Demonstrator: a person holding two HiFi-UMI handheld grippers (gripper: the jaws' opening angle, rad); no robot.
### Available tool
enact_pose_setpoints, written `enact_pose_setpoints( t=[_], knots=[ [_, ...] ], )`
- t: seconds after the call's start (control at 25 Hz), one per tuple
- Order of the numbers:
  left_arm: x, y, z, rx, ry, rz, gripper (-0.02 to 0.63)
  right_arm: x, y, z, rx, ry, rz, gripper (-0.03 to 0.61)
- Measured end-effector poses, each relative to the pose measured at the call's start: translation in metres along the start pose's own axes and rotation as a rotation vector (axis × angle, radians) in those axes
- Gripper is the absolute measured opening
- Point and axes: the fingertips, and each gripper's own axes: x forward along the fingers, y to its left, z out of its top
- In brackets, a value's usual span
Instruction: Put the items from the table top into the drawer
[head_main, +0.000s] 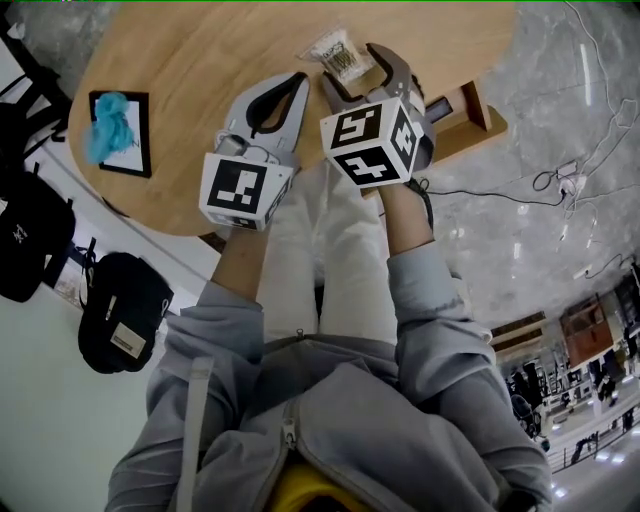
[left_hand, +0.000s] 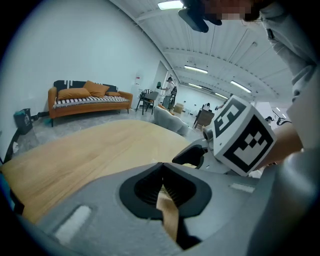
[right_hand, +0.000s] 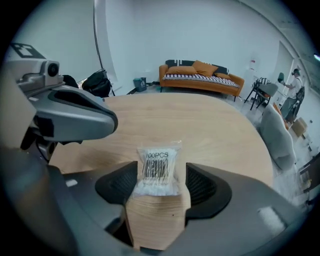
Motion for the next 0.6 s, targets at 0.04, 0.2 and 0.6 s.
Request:
enact_pose_setpoints(
  t=[0.04,0.2,0.6],
  knots=[
    [0.0,0.002,0.0,-0.005,-0.002,0.002,0.003,0.005,0.002,0.0,0.0,0.015,0.018,0.298],
    [-0.001,0.008,0.0,-0.018,-0.006,0.009,0.003,0.024,0.005,-0.003,0.007,0.07,0.062,0.293],
    [-0.002,0.011,-0.002,-0.025,-0.003,0.005,0.003,0.031,0.001,-0.007,0.005,0.133,0.047,0.202]
  ],
)
